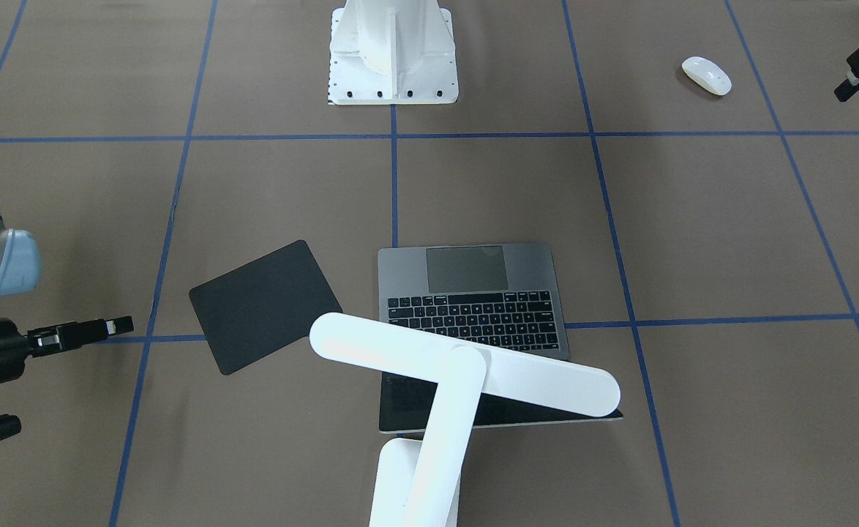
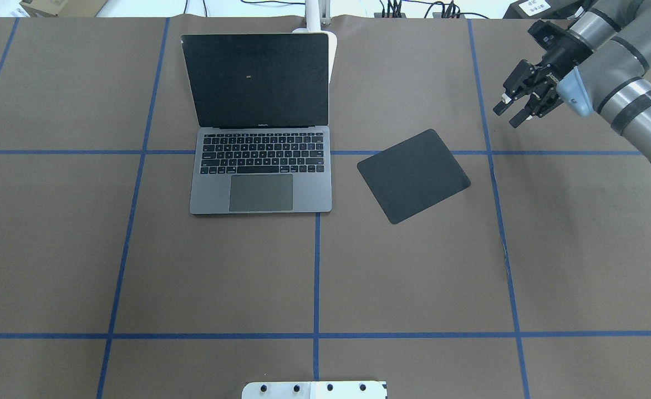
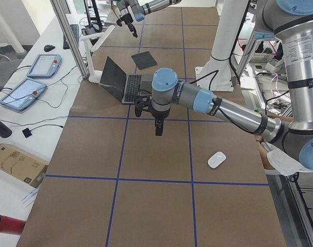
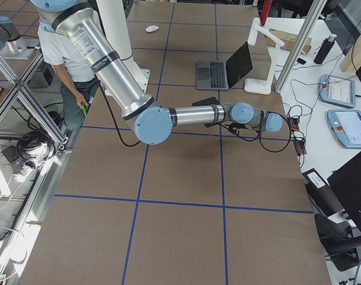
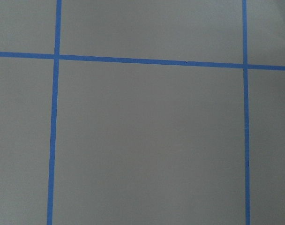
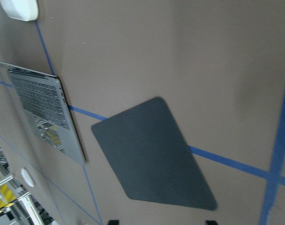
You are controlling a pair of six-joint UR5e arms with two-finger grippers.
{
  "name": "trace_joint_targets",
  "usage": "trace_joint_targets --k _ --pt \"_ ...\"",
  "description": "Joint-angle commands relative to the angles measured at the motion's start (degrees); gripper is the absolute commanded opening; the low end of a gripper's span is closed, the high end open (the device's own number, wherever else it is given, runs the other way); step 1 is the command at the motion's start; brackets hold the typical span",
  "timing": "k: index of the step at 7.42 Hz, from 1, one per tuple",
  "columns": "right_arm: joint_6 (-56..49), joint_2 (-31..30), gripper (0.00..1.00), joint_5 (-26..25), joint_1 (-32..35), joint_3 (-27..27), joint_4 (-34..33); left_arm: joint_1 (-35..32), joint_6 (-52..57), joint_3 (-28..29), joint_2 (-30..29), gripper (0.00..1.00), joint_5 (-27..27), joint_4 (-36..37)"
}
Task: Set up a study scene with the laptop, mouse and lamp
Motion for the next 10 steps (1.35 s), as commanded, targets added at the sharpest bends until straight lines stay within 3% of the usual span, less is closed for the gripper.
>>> trace_joint_targets --k 1,3,4,6,7,8,10 --pt "1.5 -6.1 0.68 -12.6 3.0 8.1 0.4 0.1 -0.2 0.0 0.0 1.00 0.0 0.0" --pt "1.1 -14.4 0.75 -22.3 6.2 18.1 0.9 0.7 -3.0 -0.1 -0.2 1.00 -0.5 -0.4" --pt "0.8 -17.7 0.83 -26.4 7.2 19.7 6.6 1.9 -3.3 -0.2 -0.3 1.00 -0.5 -0.5" --pt "0.3 -24.7 0.92 -31.1 9.7 22.8 14.9 8.3 -12.7 -0.9 -0.5 1.00 0.0 -5.1" --pt "0.0 -29.0 0.99 -32.9 10.9 26.6 17.1 12.3 -18.8 -0.9 -0.2 1.00 0.3 -8.8" --pt "-0.2 -30.2 0.99 -33.1 12.1 27.7 17.3 17.0 -25.4 -0.9 -0.1 1.00 1.2 -13.0" --pt "-0.7 -31.3 0.99 -33.1 12.2 29.3 17.3 23.6 -35.6 -0.9 11.5 1.00 7.0 -28.1"
